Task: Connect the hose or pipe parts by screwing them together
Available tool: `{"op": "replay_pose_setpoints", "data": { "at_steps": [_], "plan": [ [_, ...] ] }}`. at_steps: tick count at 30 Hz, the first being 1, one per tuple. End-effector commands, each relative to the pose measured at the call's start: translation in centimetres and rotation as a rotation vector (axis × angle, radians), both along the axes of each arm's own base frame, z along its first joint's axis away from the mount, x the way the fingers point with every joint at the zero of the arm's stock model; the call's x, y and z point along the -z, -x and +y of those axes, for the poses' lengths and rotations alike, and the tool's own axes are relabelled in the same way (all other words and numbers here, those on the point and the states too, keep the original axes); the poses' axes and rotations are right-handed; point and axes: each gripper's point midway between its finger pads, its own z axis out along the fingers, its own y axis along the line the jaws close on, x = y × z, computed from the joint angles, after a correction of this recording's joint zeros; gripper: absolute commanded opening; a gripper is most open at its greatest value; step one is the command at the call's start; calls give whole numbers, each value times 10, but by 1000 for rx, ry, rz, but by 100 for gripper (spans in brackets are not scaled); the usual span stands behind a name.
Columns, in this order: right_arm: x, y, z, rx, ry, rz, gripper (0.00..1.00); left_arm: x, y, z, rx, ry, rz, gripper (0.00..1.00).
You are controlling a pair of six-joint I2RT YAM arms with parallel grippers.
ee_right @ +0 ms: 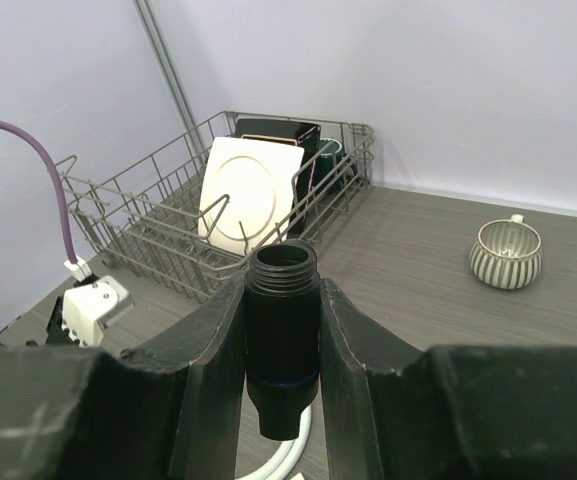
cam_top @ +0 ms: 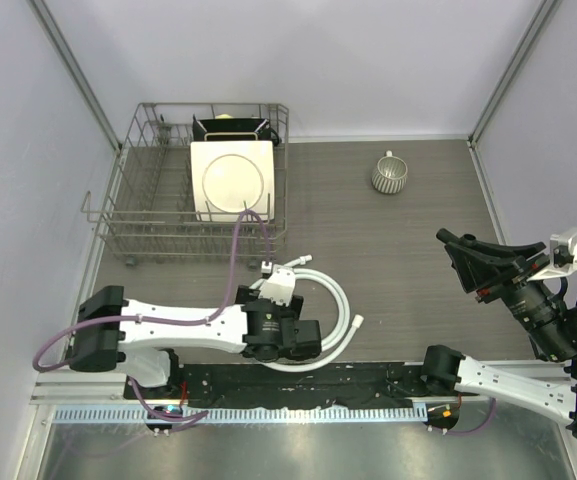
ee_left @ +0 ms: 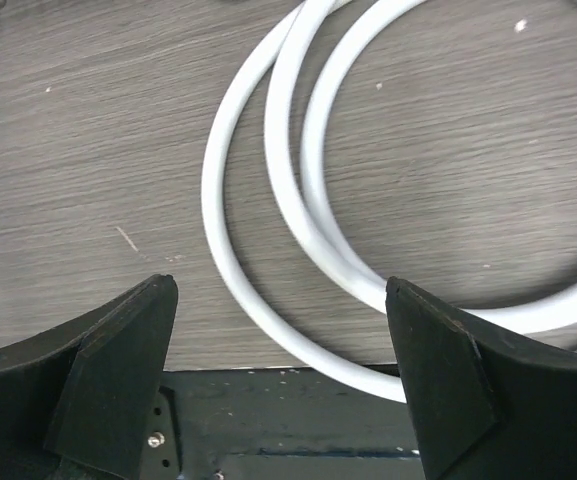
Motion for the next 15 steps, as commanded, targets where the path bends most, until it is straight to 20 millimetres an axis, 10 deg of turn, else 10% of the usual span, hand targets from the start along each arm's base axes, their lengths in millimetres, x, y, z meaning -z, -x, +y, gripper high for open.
{"op": "replay_pose_setpoints", "data": {
  "at_steps": [1,9,15],
  "plan": [
    [-21,7,-10,-16,-99,-22,1,-31,-8,-25,-54,215,-55,89],
    [-23,9,-16,-11,-112,-7,1,-74,-8,-151,368,438,-18,88],
    [-31,9,-35,34,-150,-3,1,-42,-28,-209,445,437,158,78]
  ]
}}
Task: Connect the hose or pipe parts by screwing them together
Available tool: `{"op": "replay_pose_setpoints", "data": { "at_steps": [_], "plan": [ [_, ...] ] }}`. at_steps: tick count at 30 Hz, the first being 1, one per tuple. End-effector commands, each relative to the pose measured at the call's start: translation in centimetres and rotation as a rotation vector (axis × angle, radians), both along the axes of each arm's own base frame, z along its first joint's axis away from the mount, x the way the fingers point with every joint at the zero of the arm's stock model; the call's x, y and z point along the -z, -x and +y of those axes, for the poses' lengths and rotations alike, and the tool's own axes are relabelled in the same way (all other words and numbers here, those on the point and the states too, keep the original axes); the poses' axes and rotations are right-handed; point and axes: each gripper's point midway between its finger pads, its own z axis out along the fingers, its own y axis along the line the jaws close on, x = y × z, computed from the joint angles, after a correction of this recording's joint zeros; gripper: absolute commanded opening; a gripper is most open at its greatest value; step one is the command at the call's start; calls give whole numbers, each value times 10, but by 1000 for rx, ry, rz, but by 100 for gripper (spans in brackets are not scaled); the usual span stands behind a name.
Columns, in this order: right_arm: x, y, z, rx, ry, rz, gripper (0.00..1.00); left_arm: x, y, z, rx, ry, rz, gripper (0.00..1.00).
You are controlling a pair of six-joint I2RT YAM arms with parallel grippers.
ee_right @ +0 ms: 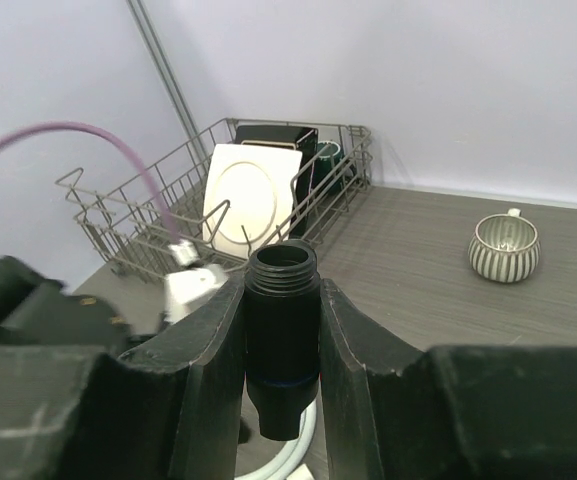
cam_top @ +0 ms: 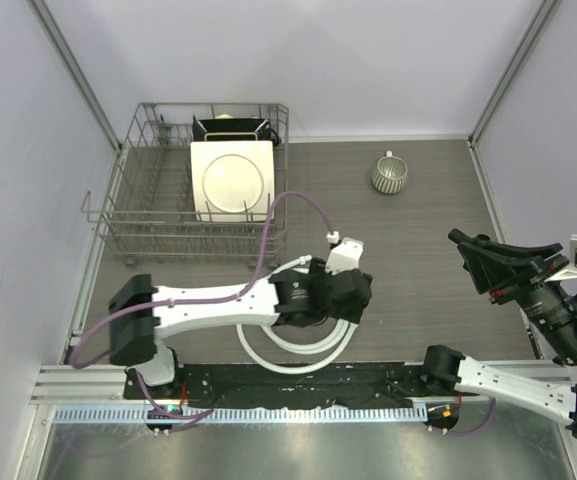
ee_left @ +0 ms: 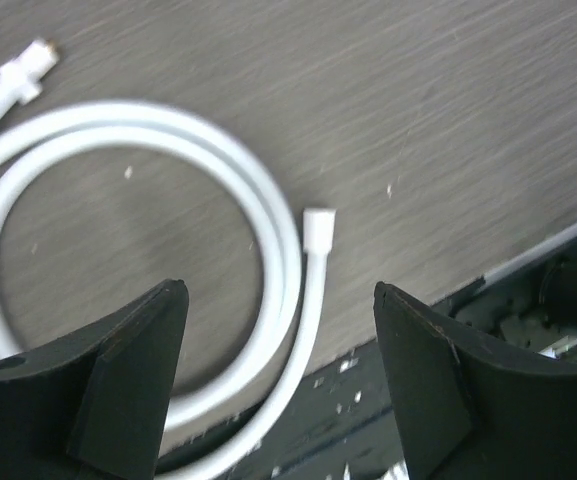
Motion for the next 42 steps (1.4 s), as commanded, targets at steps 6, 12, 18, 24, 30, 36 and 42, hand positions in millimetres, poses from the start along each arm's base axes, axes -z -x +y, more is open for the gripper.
{"op": "replay_pose_setpoints", "data": {
  "at_steps": [6,12,18,24,30,36,42],
  "plan": [
    [-32,8,-39,57,-147,-38,1,43,-7,-95,192,-71,160,68],
    [-35,12,-52,65,-187,-46,1,70,-5,-107,187,-92,206,65],
    [-33,13,-55,69,-187,-37,1,93,-4,-96,182,-150,228,64],
    [-31,13,-55,67,-186,-34,1,109,-2,-87,175,-186,242,63],
    [-31,13,-53,63,-186,-32,1,122,-1,-83,176,-218,256,60],
    [-32,13,-54,59,-191,-30,1,125,2,-85,184,-211,268,60],
    [-33,14,-55,58,-199,-30,1,134,2,-83,189,-234,271,59]
  ]
}}
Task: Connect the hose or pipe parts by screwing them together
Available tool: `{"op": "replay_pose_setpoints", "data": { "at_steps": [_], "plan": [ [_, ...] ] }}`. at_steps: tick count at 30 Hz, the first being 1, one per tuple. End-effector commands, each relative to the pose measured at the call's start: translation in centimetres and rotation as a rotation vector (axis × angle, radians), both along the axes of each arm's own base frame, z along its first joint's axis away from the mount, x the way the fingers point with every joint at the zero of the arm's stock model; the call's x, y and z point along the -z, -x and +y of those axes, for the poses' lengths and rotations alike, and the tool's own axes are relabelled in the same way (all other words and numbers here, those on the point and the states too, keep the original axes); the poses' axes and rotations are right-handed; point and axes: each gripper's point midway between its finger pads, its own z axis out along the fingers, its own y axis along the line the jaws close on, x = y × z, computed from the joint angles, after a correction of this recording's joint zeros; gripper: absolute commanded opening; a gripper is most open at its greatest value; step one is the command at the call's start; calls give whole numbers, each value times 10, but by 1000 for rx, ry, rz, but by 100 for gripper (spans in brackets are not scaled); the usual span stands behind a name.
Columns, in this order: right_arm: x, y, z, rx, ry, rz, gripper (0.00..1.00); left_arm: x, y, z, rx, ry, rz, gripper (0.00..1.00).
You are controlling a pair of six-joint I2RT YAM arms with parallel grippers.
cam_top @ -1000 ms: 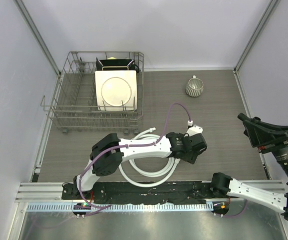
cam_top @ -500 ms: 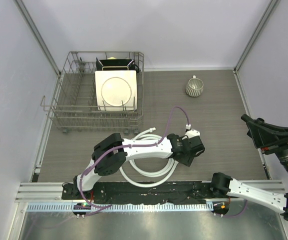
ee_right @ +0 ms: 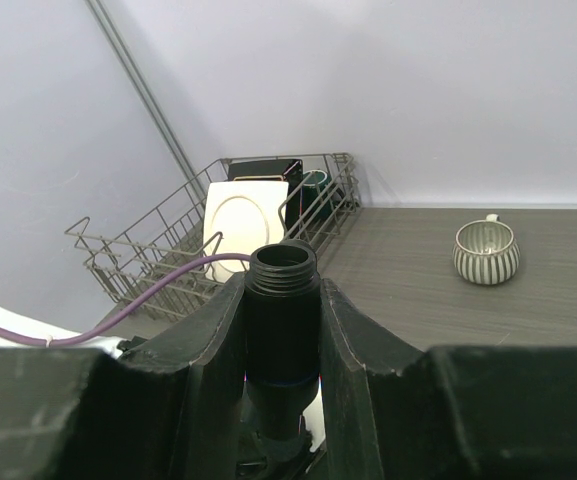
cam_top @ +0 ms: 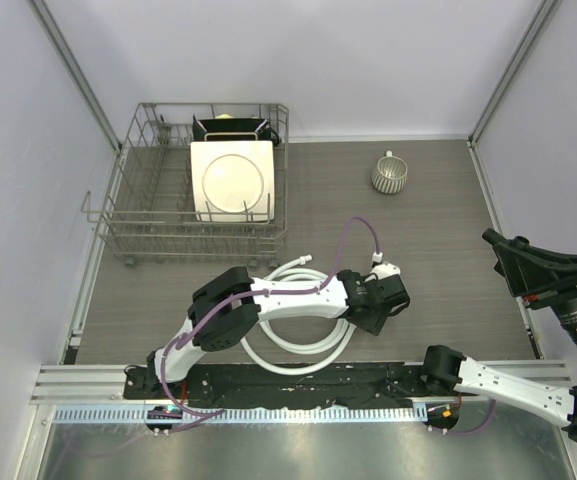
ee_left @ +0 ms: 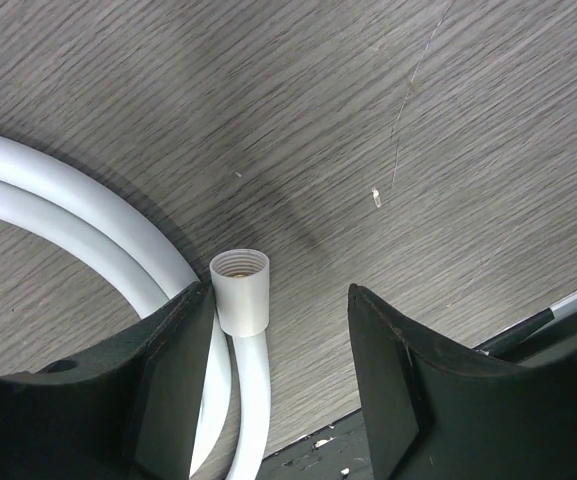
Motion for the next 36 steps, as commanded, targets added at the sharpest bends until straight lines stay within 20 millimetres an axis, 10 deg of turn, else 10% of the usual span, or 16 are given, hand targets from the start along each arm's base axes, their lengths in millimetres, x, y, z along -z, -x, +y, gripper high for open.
{"op": "replay_pose_setpoints", "data": {
  "at_steps": [1,36],
  "plan": [
    [-17,3,-6,-5,-75,-21,1,12,0,2,15,-21,11,59],
    [-13,1,-2,-5,-67,-17,1,17,-2,20,-56,-112,72,47]
  ]
}}
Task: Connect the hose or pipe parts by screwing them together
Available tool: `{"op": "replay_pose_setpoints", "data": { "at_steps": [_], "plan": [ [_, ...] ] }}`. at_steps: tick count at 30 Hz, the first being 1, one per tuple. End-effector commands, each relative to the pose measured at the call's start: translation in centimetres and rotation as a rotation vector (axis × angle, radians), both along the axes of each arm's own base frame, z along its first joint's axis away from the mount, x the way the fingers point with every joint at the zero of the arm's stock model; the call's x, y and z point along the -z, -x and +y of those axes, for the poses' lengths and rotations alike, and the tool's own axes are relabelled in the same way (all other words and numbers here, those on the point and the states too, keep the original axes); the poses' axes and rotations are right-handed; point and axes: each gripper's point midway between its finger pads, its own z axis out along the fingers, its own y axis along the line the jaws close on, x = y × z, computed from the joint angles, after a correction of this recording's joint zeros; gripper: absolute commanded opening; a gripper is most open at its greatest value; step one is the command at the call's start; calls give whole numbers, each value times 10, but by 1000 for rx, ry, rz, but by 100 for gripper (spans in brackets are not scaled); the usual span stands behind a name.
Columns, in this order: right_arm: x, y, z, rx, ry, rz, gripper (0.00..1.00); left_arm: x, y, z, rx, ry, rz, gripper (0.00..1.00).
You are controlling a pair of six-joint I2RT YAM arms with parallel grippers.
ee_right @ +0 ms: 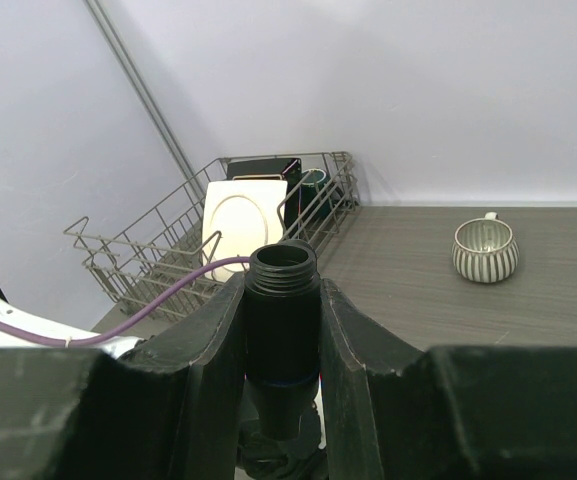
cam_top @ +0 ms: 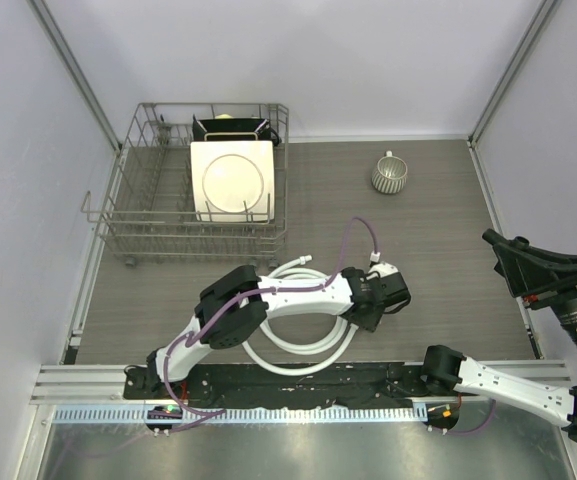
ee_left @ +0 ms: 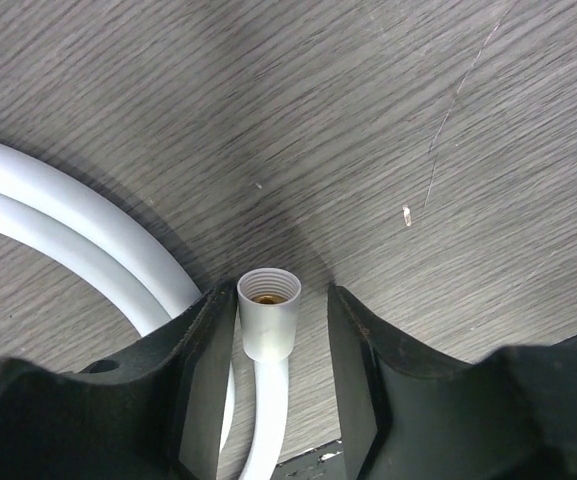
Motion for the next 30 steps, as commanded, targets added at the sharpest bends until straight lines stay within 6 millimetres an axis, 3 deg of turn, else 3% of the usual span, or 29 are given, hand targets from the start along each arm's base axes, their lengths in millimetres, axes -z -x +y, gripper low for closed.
{"op": "replay_pose_setpoints", "data": {
  "at_steps": [1,5,11,14,17,21,22,23,24,26,27,29,30],
  "plan": [
    [-14,1,-1,-7,-66,-20,1,2,6,16,-16,-61,39,47],
    [-13,1,-1,-8,-69,-17,1,0,5,15,-6,-40,28,46],
    [-9,1,1,-9,-62,-13,1,-3,-1,5,32,22,-9,28],
    [-3,0,5,-18,-53,-6,1,-23,-8,-15,45,151,-1,14],
    [3,2,12,-46,-45,2,1,-58,-12,-40,40,340,54,1],
    [7,7,21,-101,-5,-10,1,-126,-7,-73,86,647,97,0],
    [7,9,24,-120,11,-17,1,-144,-1,-69,93,706,115,0],
    [7,15,31,-172,32,-34,1,-166,6,-78,146,808,121,0],
    [7,17,34,-192,57,-54,1,-166,11,-72,154,832,132,0],
    [6,25,48,-270,103,-85,1,-210,20,-69,239,990,98,0],
    [4,28,51,-292,128,-110,1,-198,25,-59,259,981,100,0],
    [4,39,71,-395,190,-140,1,-229,37,-47,397,1076,9,0],
    [3,41,78,-425,215,-147,1,-210,45,-35,418,1068,14,0]
  ]
}}
